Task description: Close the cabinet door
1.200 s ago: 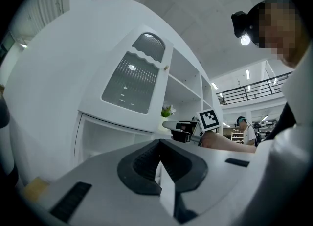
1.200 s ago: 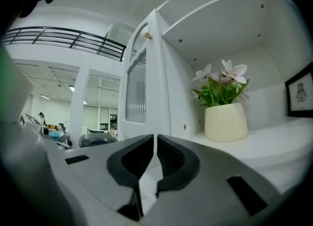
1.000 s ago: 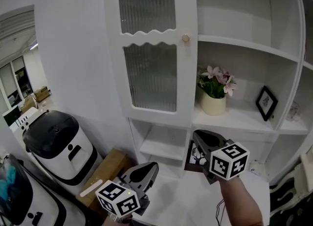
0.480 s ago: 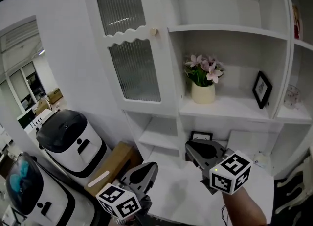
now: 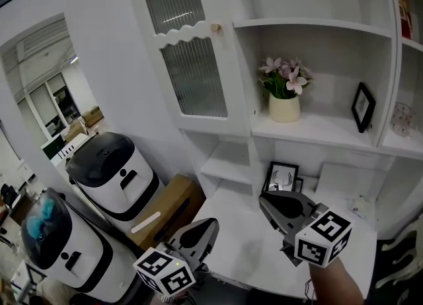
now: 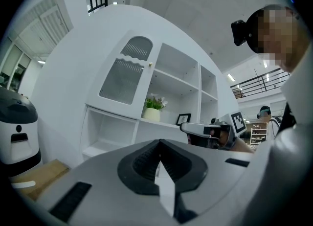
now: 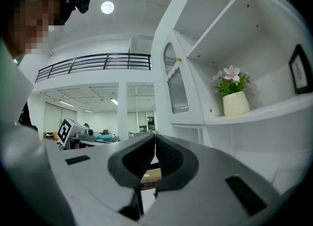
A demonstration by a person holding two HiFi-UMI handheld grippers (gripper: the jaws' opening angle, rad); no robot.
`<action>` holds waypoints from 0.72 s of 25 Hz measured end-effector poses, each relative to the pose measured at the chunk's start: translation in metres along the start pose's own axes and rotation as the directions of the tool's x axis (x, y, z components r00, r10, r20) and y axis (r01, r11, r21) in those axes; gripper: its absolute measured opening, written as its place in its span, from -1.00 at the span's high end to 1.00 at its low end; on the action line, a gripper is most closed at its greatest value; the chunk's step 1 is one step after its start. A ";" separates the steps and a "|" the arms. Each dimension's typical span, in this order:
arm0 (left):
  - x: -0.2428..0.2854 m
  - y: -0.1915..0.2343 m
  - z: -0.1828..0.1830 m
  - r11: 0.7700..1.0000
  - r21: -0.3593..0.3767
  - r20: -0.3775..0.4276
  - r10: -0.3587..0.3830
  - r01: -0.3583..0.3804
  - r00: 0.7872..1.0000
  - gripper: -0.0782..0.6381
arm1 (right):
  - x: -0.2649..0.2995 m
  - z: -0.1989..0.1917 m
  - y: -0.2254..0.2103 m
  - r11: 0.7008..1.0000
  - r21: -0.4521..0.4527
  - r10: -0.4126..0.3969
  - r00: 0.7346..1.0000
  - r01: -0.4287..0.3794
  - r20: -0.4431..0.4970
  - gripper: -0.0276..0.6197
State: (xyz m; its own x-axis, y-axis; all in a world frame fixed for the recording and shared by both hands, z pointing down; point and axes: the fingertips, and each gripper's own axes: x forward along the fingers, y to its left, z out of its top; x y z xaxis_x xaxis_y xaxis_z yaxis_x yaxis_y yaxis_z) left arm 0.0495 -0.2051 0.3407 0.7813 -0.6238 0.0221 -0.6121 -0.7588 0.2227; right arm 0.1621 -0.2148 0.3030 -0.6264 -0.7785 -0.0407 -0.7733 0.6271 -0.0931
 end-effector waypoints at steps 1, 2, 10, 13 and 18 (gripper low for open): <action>-0.003 -0.001 0.000 1.000 -0.001 -0.001 -0.002 0.002 1.000 0.77 | -0.001 -0.001 0.003 1.000 0.001 -0.001 1.000 0.001 -0.001 0.89; -0.007 -0.001 0.000 1.000 -0.001 -0.001 -0.004 0.004 1.000 0.77 | -0.002 -0.001 0.007 1.000 0.002 -0.004 1.000 0.004 -0.001 0.89; -0.059 0.012 0.000 1.000 -0.010 0.002 -0.028 0.028 1.000 0.76 | -0.001 -0.011 0.053 0.998 0.025 -0.062 0.998 0.062 0.003 0.90; -0.086 0.020 0.004 0.999 -0.006 -0.002 -0.052 0.052 0.999 0.77 | 0.002 -0.017 0.082 0.996 0.026 -0.091 0.996 0.091 -0.006 0.90; -0.125 0.025 0.011 0.993 -0.007 0.016 -0.116 0.116 0.993 0.76 | 0.001 -0.017 0.125 0.987 0.007 -0.158 0.987 0.158 -0.009 0.90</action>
State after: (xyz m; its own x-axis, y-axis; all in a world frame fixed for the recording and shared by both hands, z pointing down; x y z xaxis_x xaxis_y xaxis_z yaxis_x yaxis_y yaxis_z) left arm -0.0646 -0.1487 0.3324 0.8448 -0.5347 -0.0194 -0.5166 -0.8246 0.2305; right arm 0.0636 -0.1365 0.3083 -0.4971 -0.8675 -0.0170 -0.8620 0.4959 -0.1049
